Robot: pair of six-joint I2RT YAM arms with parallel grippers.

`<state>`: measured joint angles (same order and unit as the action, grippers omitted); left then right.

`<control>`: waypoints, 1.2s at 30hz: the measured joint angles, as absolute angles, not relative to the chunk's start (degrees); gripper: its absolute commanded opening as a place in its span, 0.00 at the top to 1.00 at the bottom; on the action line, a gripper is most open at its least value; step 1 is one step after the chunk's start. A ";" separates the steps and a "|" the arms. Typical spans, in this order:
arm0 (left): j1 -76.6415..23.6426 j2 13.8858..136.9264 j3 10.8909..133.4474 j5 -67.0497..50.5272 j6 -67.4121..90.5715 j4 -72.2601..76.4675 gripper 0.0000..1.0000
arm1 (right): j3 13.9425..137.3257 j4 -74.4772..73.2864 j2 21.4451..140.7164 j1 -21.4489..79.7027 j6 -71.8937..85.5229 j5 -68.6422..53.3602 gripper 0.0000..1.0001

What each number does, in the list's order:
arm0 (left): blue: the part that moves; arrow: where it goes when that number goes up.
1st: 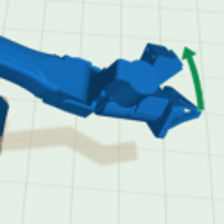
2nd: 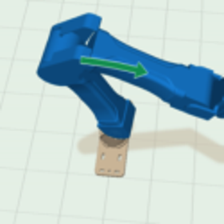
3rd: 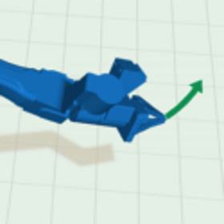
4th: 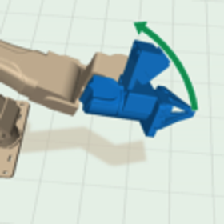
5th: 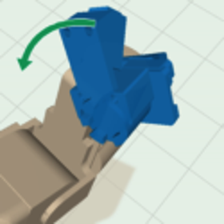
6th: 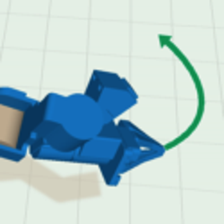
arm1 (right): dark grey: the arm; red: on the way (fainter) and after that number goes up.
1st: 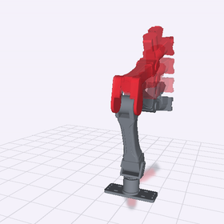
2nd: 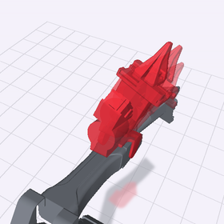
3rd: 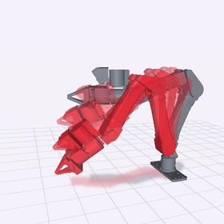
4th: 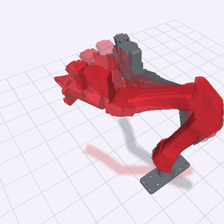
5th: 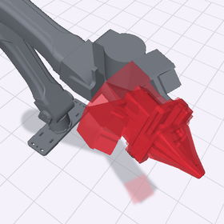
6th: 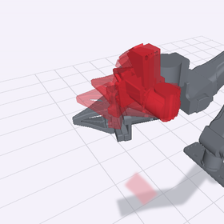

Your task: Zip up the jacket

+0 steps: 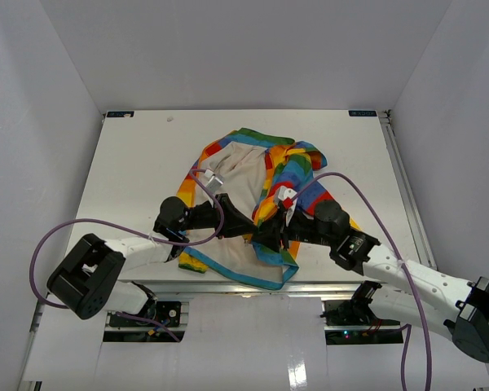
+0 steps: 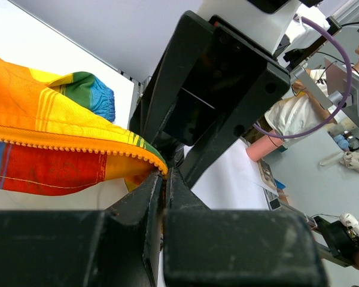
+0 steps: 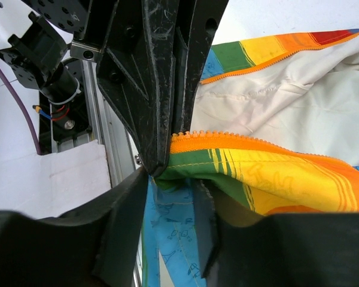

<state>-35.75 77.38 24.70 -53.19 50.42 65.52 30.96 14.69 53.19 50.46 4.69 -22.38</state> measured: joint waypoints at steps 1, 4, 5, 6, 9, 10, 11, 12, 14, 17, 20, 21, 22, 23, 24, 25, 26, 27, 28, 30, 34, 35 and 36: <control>-35.75 77.53 24.69 -53.19 50.66 65.87 1.00 | 30.94 14.88 53.19 50.46 4.79 -22.47 0.56; -35.75 77.62 24.65 -53.19 51.25 66.85 1.00 | 30.94 15.52 53.29 50.51 4.98 -22.66 0.61; -35.75 77.67 24.61 -53.19 51.52 67.37 1.00 | 30.94 15.78 53.36 50.53 5.09 -22.67 0.64; -35.75 77.73 24.56 -53.19 51.76 67.86 1.00 | 30.91 16.09 53.42 50.54 5.20 -22.68 0.68; -35.75 77.94 24.34 -53.17 52.20 68.67 1.00 | 30.39 17.40 53.60 50.56 5.66 -22.80 0.80; -35.75 78.01 24.26 -53.15 52.28 68.80 1.00 | 30.15 17.73 53.63 50.58 5.82 -22.94 0.83; -35.75 78.09 24.17 -53.15 52.42 68.96 1.00 | 29.99 17.90 53.69 50.62 5.94 -23.05 0.86; -35.74 78.16 24.09 -53.13 52.53 69.08 1.00 | 29.90 17.97 53.75 50.65 6.01 -23.13 0.89; -35.72 78.22 24.05 -53.07 52.48 69.08 1.00 | 29.71 18.18 53.83 50.65 6.10 -23.37 0.92; -35.70 78.24 24.05 -52.96 52.35 69.01 0.77 | 29.61 18.23 53.84 50.65 6.38 -23.69 0.92; -35.70 78.21 24.05 -52.74 51.75 68.20 0.55 | 29.40 18.09 53.84 50.65 6.45 -23.44 0.92; -35.70 78.06 24.06 -52.51 51.39 67.38 0.50 | 29.30 17.83 53.84 50.64 6.44 -23.06 0.92; -35.70 77.79 24.08 -52.18 50.80 66.13 0.47 | 29.12 17.58 53.84 50.61 6.44 -22.67 0.92; -35.69 77.26 24.16 -51.45 49.96 64.02 0.44 | 29.11 17.25 53.84 50.61 6.44 -22.34 0.92; -35.68 76.62 24.29 -50.45 48.93 61.57 0.42 | 29.10 17.03 53.84 50.62 6.42 -21.95 0.92; -35.68 75.88 24.45 -49.17 47.71 58.77 0.41 | 29.10 16.93 53.83 50.63 6.40 -21.49 0.92; -35.68 75.04 24.79 -47.49 46.52 55.60 0.40 | 29.11 16.79 53.82 50.63 6.36 -20.96 0.92; -35.68 74.16 25.22 -45.61 45.36 52.31 0.40 | 29.13 16.61 53.82 50.63 6.32 -20.38 0.92; -35.65 73.35 25.78 -43.31 44.36 49.39 0.40 | 29.17 16.26 53.82 50.61 6.21 -19.66 0.92; -35.63 71.64 27.11 -38.61 42.37 43.06 0.40 | 29.34 15.34 53.85 50.48 6.03 -18.25 0.92; -35.52 67.71 31.87 -27.80 38.89 28.15 0.40 | 30.41 12.58 54.11 49.94 6.06 -16.51 0.92; -35.46 66.80 33.22 -25.03 38.17 24.70 0.40 | 30.66 12.06 54.15 49.84 6.07 -16.29 0.92; -35.39 66.11 34.76 -22.25 37.34 21.09 0.40 | 30.92 11.54 54.15 49.84 6.07 -16.14 0.92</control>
